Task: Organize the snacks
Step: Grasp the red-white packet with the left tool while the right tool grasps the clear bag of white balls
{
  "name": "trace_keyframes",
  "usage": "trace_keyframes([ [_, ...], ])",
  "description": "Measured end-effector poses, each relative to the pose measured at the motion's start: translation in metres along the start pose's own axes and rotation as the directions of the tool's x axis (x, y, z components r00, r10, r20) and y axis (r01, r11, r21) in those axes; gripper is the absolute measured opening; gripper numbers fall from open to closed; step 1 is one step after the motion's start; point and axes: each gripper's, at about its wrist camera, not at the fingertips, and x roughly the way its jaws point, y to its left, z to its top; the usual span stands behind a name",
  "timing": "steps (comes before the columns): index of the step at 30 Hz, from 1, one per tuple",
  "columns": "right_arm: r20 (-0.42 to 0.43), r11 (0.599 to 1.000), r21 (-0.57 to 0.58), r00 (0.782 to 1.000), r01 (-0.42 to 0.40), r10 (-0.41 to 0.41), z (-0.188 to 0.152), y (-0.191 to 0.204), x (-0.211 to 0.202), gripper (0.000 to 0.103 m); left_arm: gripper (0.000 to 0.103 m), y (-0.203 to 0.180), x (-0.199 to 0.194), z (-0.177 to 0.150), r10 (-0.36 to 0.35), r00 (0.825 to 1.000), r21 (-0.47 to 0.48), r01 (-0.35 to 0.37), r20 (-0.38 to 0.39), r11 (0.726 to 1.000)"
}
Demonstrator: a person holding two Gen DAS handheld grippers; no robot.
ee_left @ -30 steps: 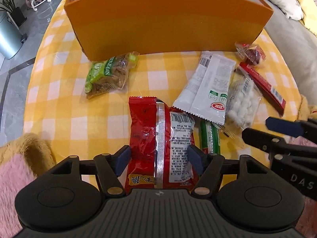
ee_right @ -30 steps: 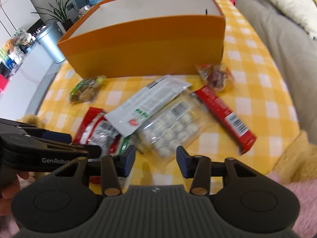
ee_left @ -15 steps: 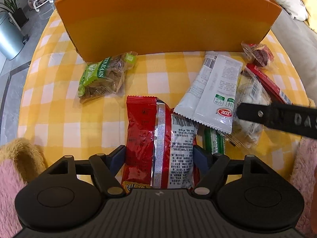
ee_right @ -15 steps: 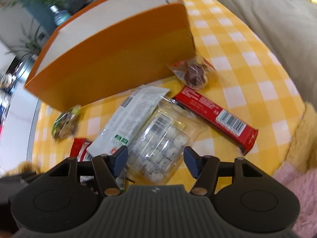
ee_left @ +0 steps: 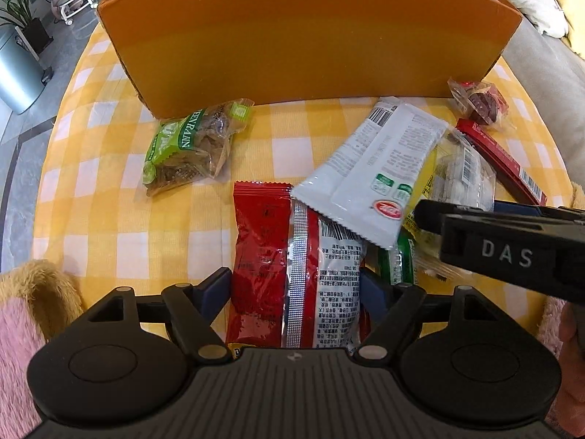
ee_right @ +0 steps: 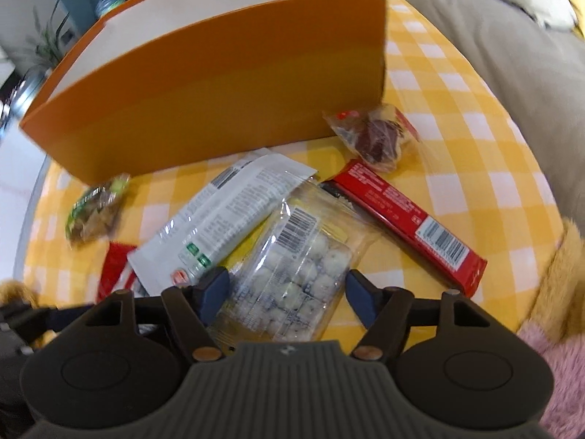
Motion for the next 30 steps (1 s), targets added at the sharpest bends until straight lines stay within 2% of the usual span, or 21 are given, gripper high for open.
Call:
trace_keyframes([
  [3, -0.007, 0.999, -0.030, 1.000, -0.009, 0.009, 0.000, -0.003, -0.002, 0.063, 0.090, 0.000, 0.000, -0.001, -0.002, 1.000, 0.004, 0.002, 0.002, 1.000],
  [5, -0.022, 0.996, -0.092, 1.000, 0.000, -0.002, -0.003, -0.002, -0.004, 0.062, 0.098, -0.003, 0.000, -0.002, 0.008, 1.000, 0.047, -0.008, 0.003, 0.999],
  [8, -0.044, 0.988, -0.156, 0.999, 0.017, -0.024, -0.007, -0.004, -0.008, 0.063, 0.100, -0.007, -0.001, -0.006, 0.027, 0.999, 0.083, -0.029, 0.019, 0.996],
  [13, -0.064, 0.988, -0.150, 0.997, 0.025, -0.035, -0.009, -0.016, -0.009, 0.064, 0.100, 0.001, 0.002, -0.003, -0.001, 1.000, 0.026, 0.001, 0.002, 1.000],
  [15, -0.066, 0.988, -0.152, 0.997, 0.017, -0.027, -0.009, -0.016, -0.010, 0.065, 0.097, -0.001, 0.001, -0.004, 0.004, 1.000, 0.035, -0.004, 0.008, 0.999],
  [17, -0.062, 0.988, -0.156, 0.998, 0.019, -0.029, -0.010, -0.014, -0.011, 0.065, 0.086, -0.002, -0.001, -0.004, -0.013, 1.000, 0.041, 0.012, 0.014, 0.999],
  [19, -0.062, 0.990, -0.142, 0.998, 0.016, -0.025, -0.009, -0.015, -0.011, 0.065, 0.081, -0.003, -0.004, -0.003, -0.016, 1.000, 0.042, 0.015, 0.023, 0.999],
  [22, -0.059, 0.991, -0.134, 0.998, 0.027, -0.035, -0.009, -0.013, -0.009, 0.063, 0.080, -0.003, -0.004, -0.003, -0.013, 1.000, 0.040, 0.012, 0.027, 0.999],
  [30, -0.047, 0.977, -0.210, 0.997, 0.042, -0.054, -0.012, -0.003, -0.011, 0.058, 0.080, -0.001, -0.010, -0.005, -0.003, 0.999, 0.034, 0.002, 0.034, 0.999],
])
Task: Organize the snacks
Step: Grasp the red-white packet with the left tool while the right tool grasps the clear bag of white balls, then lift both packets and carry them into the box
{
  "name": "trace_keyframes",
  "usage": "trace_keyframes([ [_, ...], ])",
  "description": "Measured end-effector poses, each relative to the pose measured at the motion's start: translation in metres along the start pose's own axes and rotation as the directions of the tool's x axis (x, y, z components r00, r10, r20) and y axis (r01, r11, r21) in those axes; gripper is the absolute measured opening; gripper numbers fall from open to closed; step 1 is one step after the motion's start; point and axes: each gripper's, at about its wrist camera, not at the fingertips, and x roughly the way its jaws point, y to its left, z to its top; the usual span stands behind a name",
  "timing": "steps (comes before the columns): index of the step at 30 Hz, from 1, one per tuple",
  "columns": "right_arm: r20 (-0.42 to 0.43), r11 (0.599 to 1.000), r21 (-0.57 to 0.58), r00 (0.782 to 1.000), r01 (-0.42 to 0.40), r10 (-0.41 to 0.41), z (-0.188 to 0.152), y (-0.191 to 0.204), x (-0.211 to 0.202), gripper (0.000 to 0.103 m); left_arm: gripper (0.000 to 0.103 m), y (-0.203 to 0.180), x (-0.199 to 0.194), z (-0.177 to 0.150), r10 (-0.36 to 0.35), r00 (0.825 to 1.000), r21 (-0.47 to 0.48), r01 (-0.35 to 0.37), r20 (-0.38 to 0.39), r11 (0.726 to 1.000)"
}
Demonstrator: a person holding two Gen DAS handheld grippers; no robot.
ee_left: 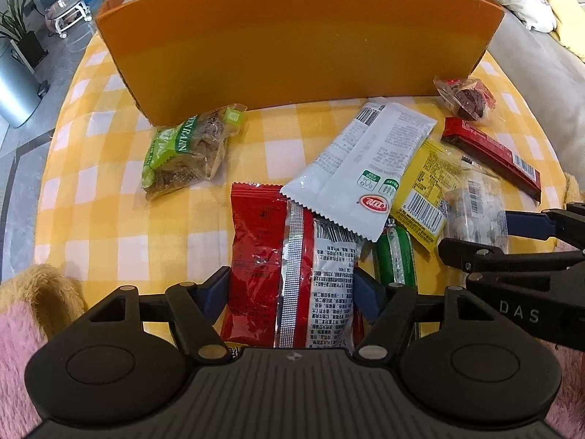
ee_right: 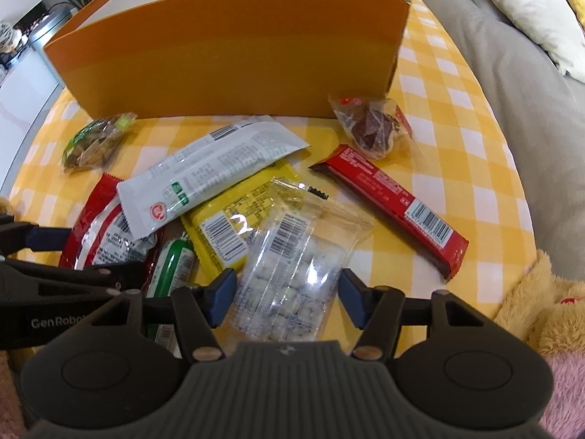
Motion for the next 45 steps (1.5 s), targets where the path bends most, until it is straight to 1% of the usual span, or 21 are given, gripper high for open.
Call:
trace_keyframes([
  [5, 0.003, 0.999, -0.025, 1.000, -0.022, 0.022, -0.002, 0.006, -0.006, 0.058, 0.080, 0.001, -0.013, -0.001, 0.006, 1.000, -0.017, -0.005, 0.026, 1.000],
  [10, 0.030, 0.999, -0.020, 0.999, -0.028, 0.029, -0.004, 0.004, -0.018, 0.058, 0.080, -0.002, -0.029, -0.001, 0.020, 0.998, -0.022, -0.019, 0.053, 1.000],
  [13, 0.041, 1.000, -0.017, 0.999, -0.027, 0.027, -0.004, 0.003, -0.025, 0.058, 0.080, -0.004, -0.038, -0.001, 0.026, 0.999, -0.020, -0.025, 0.045, 0.999],
  [18, 0.059, 0.999, -0.021, 0.998, -0.032, 0.033, -0.007, 0.004, -0.035, 0.058, 0.080, -0.004, -0.057, -0.005, 0.001, 0.998, -0.038, 0.002, 0.062, 0.999],
  [23, 0.096, 0.999, -0.008, 0.995, -0.035, 0.036, -0.006, 0.003, -0.045, 0.058, 0.080, -0.001, -0.071, -0.005, 0.007, 0.993, -0.083, 0.003, 0.119, 0.997],
  [26, 0.120, 0.999, 0.008, 0.992, -0.044, 0.042, -0.002, 0.002, -0.050, 0.058, 0.080, 0.002, -0.077, 0.000, 0.015, 0.987, -0.111, 0.002, 0.159, 0.994],
  [30, 0.170, 1.000, 0.006, 0.985, -0.017, 0.016, 0.002, 0.000, -0.061, 0.057, 0.080, 0.006, -0.087, 0.007, 0.022, 0.979, -0.126, 0.004, 0.204, 0.992],
  [35, 0.212, 0.999, 0.016, 0.977, -0.044, 0.040, 0.010, -0.002, -0.075, 0.057, 0.080, 0.005, -0.097, 0.020, 0.019, 0.965, -0.129, 0.015, 0.262, 0.992],
  [40, 0.278, 0.999, 0.003, 0.960, -0.043, 0.040, 0.024, 0.001, -0.094, 0.057, 0.080, 0.004, -0.111, 0.035, 0.019, 0.946, -0.122, 0.022, 0.324, 0.992],
  [45, 0.341, 0.999, 0.006, 0.940, -0.038, 0.034, 0.043, -0.001, -0.111, 0.057, 0.080, 0.006, -0.123, 0.055, 0.023, 0.923, -0.127, 0.028, 0.384, 0.992],
])
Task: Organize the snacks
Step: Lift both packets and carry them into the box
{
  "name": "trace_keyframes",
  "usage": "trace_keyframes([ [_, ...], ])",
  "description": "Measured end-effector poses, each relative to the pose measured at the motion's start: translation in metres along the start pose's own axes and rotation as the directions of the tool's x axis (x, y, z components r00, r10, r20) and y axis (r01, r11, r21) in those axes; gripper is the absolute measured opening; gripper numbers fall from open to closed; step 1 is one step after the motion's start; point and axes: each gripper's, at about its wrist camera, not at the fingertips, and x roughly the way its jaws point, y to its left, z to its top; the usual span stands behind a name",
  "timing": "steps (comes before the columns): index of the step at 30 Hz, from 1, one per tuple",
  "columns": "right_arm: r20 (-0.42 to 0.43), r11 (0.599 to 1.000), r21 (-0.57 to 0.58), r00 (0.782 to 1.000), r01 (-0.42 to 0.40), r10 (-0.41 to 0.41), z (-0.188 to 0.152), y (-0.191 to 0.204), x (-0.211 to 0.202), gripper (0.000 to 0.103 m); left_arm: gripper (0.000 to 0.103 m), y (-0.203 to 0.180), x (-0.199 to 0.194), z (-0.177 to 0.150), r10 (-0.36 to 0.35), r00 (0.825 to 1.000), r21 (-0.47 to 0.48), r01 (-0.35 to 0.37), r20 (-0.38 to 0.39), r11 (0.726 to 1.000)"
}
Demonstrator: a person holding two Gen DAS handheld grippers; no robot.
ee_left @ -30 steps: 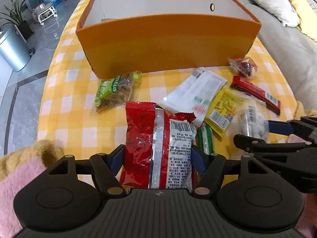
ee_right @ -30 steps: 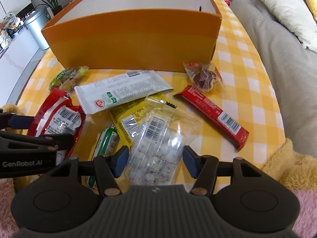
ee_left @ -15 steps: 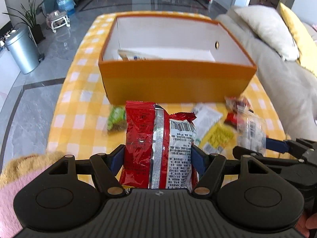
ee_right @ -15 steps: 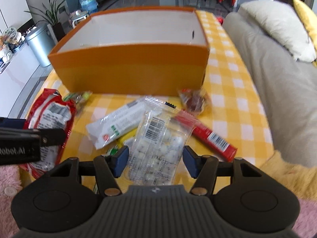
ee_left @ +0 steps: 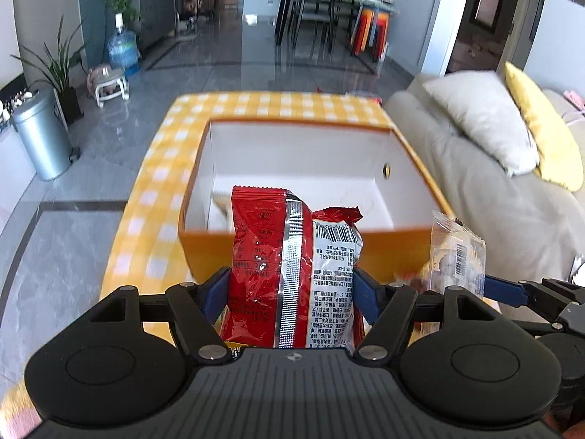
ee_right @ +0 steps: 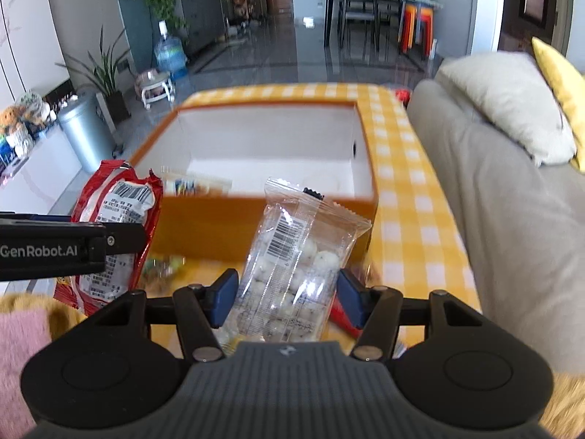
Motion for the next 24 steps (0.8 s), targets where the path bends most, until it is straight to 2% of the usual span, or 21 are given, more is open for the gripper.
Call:
trace_keyframes([
  [6, 0.041, 0.997, -0.058, 0.998, -0.040, 0.043, 0.029, 0.002, -0.003, 0.057, 0.080, -0.004, 0.004, 0.031, -0.025, 0.999, 0.046, 0.023, 0.040, 0.999],
  [11, 0.056, 0.991, -0.124, 0.996, -0.056, 0.063, 0.050, 0.003, 0.003, 0.057, 0.080, -0.008, 0.014, 0.053, -0.059, 0.998, 0.082, 0.057, 0.032, 0.995],
  [19, 0.054, 0.981, -0.188, 0.997, -0.040, 0.051, 0.090, 0.003, 0.030, 0.057, 0.080, -0.010, 0.034, 0.087, -0.040, 0.999, 0.123, 0.036, 0.031, 0.992],
  [24, 0.027, 0.975, -0.218, 0.999, -0.036, 0.043, 0.106, 0.006, 0.053, 0.057, 0.080, -0.005, 0.056, 0.103, -0.018, 1.000, 0.128, 0.019, -0.005, 0.992],
])
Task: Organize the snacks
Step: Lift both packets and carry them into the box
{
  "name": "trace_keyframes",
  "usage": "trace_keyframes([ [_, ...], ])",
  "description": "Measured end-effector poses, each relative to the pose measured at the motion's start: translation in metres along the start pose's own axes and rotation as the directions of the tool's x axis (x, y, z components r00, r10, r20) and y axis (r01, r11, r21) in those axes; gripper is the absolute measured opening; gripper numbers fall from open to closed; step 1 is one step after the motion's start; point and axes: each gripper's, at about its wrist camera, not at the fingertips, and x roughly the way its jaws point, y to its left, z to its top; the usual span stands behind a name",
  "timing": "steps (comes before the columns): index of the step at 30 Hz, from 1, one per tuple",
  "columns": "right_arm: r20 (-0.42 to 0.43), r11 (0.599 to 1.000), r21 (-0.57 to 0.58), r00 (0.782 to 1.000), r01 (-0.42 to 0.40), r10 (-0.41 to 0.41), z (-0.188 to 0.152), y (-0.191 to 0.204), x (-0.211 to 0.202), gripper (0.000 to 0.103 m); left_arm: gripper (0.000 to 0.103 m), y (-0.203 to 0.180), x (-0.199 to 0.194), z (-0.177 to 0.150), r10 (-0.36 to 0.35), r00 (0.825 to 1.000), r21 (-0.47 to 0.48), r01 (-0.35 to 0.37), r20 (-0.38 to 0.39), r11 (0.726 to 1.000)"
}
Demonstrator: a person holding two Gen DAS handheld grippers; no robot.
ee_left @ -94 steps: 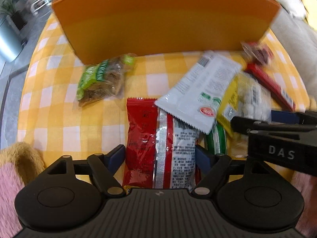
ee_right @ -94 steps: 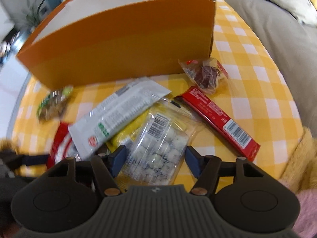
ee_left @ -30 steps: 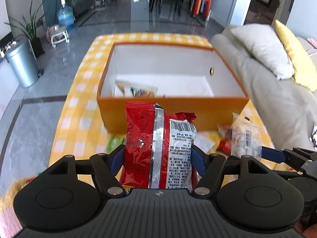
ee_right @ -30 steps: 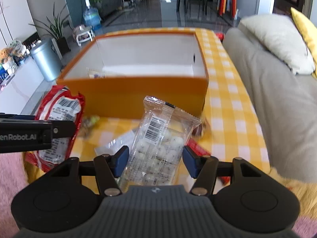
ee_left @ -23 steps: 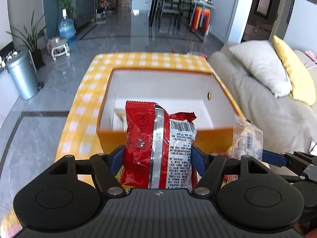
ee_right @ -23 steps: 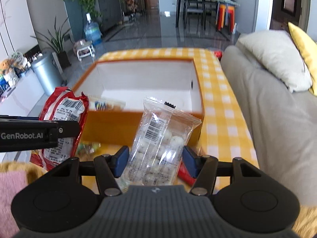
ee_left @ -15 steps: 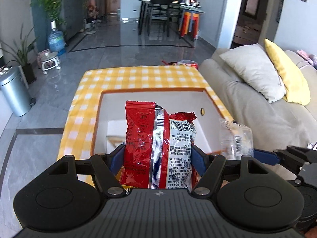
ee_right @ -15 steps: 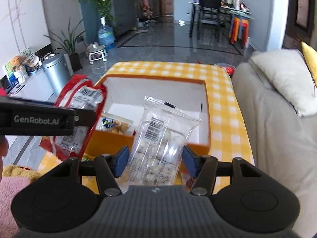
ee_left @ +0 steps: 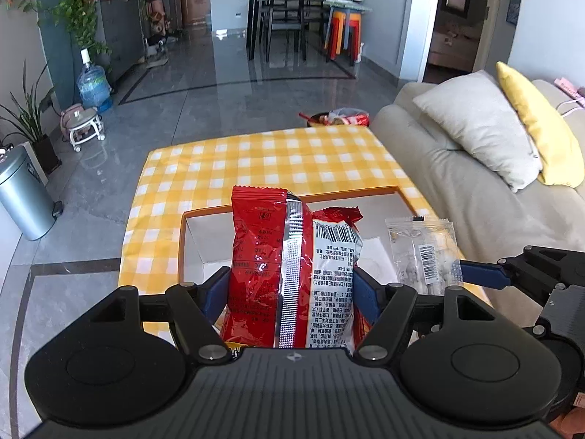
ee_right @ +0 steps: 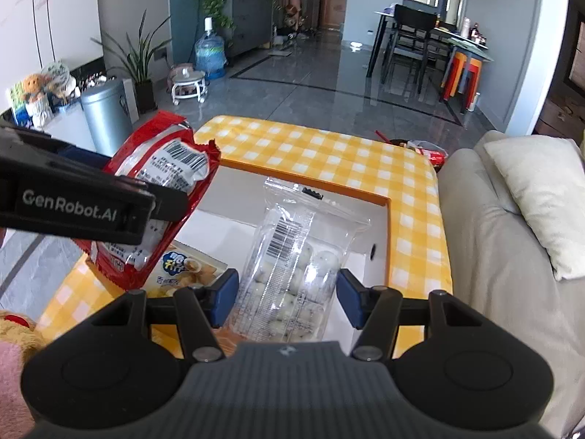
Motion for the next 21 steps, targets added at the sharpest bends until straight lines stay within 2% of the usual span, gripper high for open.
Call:
trace_keyframes([
  [11, -0.142, 0.998, -0.068, 0.990, -0.013, 0.003, 0.024, -0.005, 0.067, 0.057, 0.080, 0.008, 0.060, 0.012, 0.000, 0.990, 0.018, 0.002, -0.139, 1.000],
  [16, -0.250, 0.995, -0.092, 0.968, -0.035, 0.011, 0.026, -0.007, 0.098, 0.057, 0.080, 0.008, 0.089, 0.012, -0.026, 0.974, 0.005, 0.028, -0.227, 1.000],
  [21, -0.324, 0.993, -0.103, 0.946, -0.060, 0.024, 0.024, -0.008, 0.123, 0.057, 0.080, 0.005, 0.114, 0.009, -0.021, 0.956, 0.023, 0.029, -0.294, 0.999],
])
